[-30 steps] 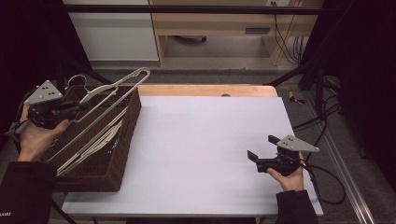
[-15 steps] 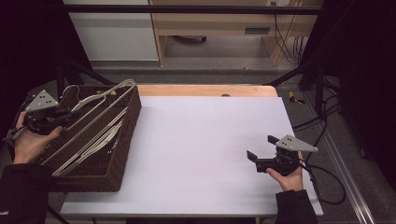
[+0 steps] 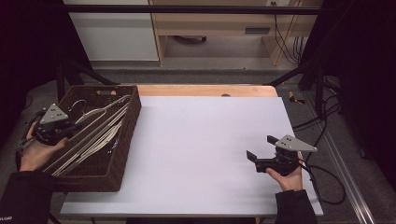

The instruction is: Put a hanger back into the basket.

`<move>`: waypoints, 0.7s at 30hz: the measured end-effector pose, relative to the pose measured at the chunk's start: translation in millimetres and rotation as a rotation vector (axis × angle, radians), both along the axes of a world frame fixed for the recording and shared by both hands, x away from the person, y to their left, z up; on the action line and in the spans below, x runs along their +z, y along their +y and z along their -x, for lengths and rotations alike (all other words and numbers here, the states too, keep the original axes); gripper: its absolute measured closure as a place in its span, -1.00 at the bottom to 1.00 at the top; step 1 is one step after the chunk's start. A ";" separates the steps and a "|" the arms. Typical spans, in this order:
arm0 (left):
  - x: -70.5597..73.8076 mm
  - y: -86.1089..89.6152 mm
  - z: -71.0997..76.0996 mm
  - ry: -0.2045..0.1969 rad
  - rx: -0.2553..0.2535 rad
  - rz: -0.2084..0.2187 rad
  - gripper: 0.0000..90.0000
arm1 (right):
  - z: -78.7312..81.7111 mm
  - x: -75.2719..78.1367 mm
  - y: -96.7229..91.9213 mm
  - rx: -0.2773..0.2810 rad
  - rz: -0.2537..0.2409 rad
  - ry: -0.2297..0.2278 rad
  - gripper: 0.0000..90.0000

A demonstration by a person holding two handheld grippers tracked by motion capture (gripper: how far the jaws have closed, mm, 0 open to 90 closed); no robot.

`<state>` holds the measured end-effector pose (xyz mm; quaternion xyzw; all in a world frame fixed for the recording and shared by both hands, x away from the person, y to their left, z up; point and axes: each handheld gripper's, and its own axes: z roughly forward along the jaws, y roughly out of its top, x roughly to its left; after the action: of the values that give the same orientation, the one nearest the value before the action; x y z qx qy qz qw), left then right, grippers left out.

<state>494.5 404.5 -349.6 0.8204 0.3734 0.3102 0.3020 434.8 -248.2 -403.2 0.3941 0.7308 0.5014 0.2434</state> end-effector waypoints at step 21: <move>-27.7 -18.6 -2.8 0.170 0.027 0.014 0.76 | 1.1 0.9 0.1 0.001 -0.006 -0.001 -0.94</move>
<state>497.4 385.9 -377.2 0.8366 0.4110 0.2410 0.2705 433.8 -248.2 -402.3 0.3943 0.7293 0.5038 0.2424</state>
